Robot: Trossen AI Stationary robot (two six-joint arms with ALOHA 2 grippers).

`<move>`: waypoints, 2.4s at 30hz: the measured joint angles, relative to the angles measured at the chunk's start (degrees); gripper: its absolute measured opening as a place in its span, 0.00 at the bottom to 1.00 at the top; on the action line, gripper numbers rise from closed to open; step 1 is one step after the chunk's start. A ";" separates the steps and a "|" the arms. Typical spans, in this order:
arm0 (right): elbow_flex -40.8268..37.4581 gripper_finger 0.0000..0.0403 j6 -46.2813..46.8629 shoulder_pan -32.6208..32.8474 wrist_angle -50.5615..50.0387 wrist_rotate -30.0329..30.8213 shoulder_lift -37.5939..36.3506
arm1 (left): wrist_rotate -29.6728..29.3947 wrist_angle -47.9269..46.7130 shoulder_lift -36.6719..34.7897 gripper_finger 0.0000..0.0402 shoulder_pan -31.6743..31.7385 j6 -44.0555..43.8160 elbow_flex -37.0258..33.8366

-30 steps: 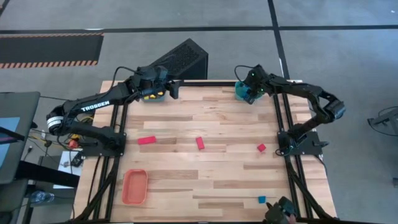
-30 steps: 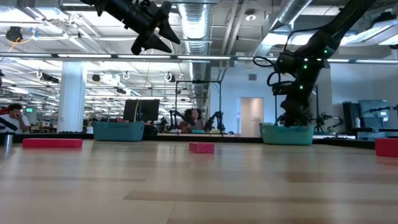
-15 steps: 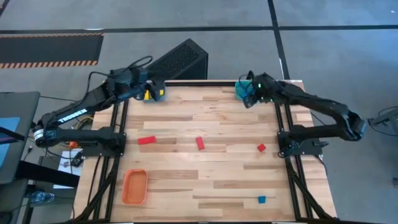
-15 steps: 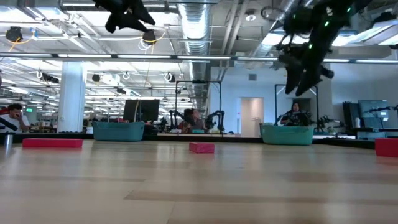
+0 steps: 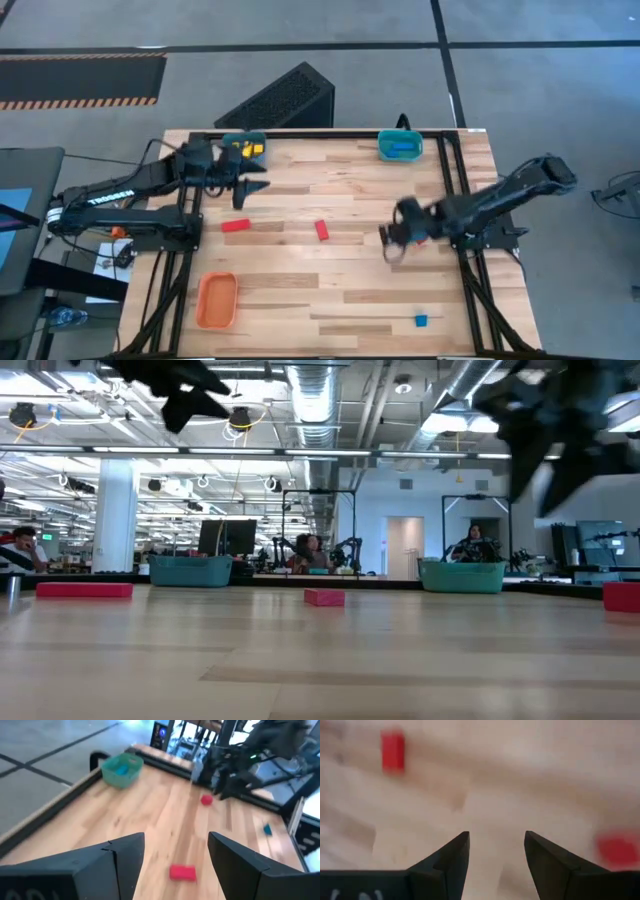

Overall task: Sort & place blocks by color
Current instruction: Put the blue block into the green bin

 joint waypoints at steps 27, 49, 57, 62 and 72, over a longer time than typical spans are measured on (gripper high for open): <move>10.95 0.51 33.24 29.95 2.34 -24.39 16.28 | -7.70 7.85 -12.07 0.51 -12.16 -10.40 -12.89; 6.58 0.70 38.78 29.35 10.74 -26.59 18.06 | -11.58 -1.05 -11.85 0.51 -12.92 -9.87 -12.89; 6.49 0.77 36.72 30.11 13.75 -31.65 25.77 | -14.30 -1.09 -11.83 0.51 -12.90 -8.38 -12.89; 6.54 0.77 35.28 29.84 16.26 -31.82 30.52 | -14.48 -1.01 -11.83 0.51 -12.90 -6.61 -12.89; 6.69 0.63 27.43 25.80 17.73 -36.58 33.44 | -15.54 -1.11 -11.82 0.51 -12.90 -6.35 -12.88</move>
